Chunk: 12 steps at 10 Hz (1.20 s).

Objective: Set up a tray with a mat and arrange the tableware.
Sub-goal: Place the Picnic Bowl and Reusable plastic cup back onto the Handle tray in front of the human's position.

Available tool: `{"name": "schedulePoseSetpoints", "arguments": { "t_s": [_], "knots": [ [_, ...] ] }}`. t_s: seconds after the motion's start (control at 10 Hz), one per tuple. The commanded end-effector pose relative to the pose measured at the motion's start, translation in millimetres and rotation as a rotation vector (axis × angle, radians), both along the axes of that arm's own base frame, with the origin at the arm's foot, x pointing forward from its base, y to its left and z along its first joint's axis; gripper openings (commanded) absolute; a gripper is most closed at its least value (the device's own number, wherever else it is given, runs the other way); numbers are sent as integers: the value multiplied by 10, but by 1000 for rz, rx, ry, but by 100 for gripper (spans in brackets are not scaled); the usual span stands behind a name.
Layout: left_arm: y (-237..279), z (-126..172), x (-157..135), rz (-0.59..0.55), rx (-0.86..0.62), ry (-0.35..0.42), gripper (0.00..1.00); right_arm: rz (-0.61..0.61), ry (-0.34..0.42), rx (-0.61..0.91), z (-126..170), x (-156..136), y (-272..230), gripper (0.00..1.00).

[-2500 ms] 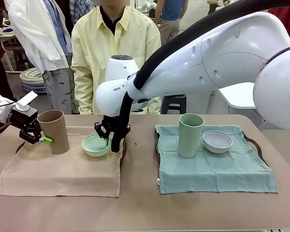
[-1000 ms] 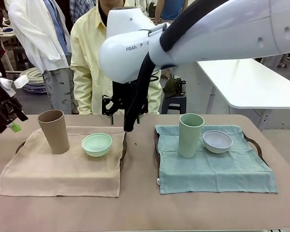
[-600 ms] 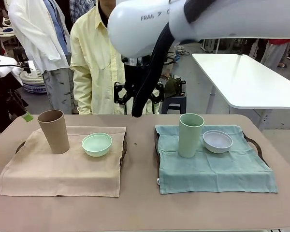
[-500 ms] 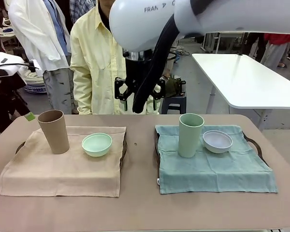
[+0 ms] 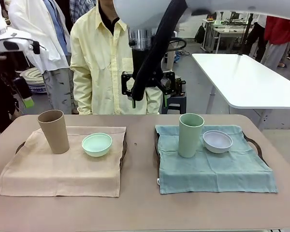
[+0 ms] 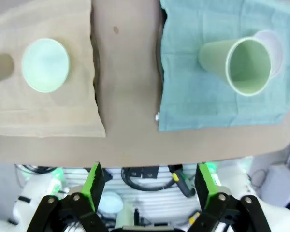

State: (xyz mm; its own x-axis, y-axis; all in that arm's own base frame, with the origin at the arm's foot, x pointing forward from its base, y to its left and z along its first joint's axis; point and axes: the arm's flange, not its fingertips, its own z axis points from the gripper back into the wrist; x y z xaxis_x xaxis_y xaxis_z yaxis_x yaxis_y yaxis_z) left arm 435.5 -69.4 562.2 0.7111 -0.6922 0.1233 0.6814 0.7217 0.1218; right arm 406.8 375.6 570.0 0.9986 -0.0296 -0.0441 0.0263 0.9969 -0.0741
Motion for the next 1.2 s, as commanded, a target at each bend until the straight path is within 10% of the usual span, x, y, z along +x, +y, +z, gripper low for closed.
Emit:
{"name": "schedulePoseSetpoints", "arguments": {
  "t_s": [0.0,1.1],
  "knots": [
    [-96,153,90,15,-54,63,100,-29,12,-15,252,-15,54,96],
    [0,0,0,0,0,0,100,-6,9,-9,129,-27,-15,96]
  ]
}}
